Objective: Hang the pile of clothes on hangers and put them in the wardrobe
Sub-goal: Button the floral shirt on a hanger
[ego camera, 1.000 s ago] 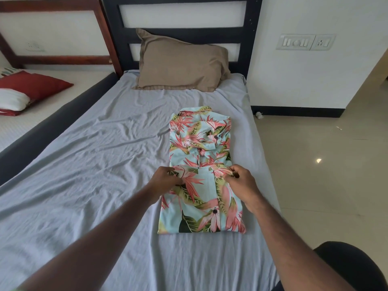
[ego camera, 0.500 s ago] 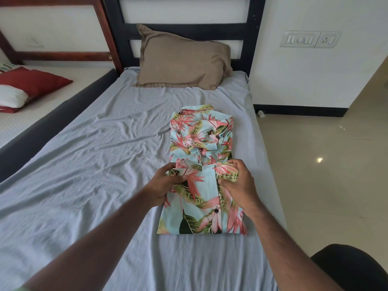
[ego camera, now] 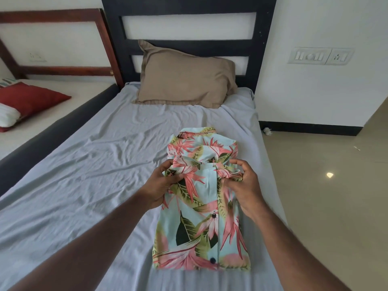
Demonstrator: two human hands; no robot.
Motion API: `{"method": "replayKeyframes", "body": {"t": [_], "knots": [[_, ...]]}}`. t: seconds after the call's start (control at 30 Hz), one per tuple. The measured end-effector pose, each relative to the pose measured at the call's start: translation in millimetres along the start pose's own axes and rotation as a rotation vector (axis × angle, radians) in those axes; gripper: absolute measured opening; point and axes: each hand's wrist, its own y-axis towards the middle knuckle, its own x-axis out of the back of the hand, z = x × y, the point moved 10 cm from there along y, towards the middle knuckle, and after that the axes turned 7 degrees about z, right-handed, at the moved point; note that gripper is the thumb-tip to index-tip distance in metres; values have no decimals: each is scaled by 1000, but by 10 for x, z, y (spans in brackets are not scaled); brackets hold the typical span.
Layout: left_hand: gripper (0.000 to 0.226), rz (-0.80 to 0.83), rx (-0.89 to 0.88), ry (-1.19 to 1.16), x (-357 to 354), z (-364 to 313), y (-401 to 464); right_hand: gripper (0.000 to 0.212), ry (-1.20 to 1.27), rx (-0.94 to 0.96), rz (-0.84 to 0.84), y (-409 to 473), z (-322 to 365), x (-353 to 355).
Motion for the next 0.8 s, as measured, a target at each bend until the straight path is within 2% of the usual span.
{"method": "replayKeyframes", "body": {"t": [0.17,0.27,0.37,0.43,0.5,0.6,0.73,0.8], "knots": [[35,12,-47,68,9,-518,674,60,-12,68,62,937,299,15],[24,-47,-106,172,42,-907,1200,55,-57,122,37,1584,561,34],[28,-278,-116,338,321,-1144,1652,53,-236,124,-34,2134,581,42],[43,-468,-53,430,592,-1081,1789,65,-396,30,-5,2327,369,10],[54,-570,13,541,733,-896,1786,70,-554,-56,49,2284,76,-17],[64,-593,-7,782,689,-695,1677,52,-673,53,58,2005,-148,-20],[48,-536,-118,1075,481,-624,1515,24,-747,195,-12,1705,-117,-51],[39,-496,-176,1116,332,-591,1360,16,-794,245,-13,1539,0,-175]]}}
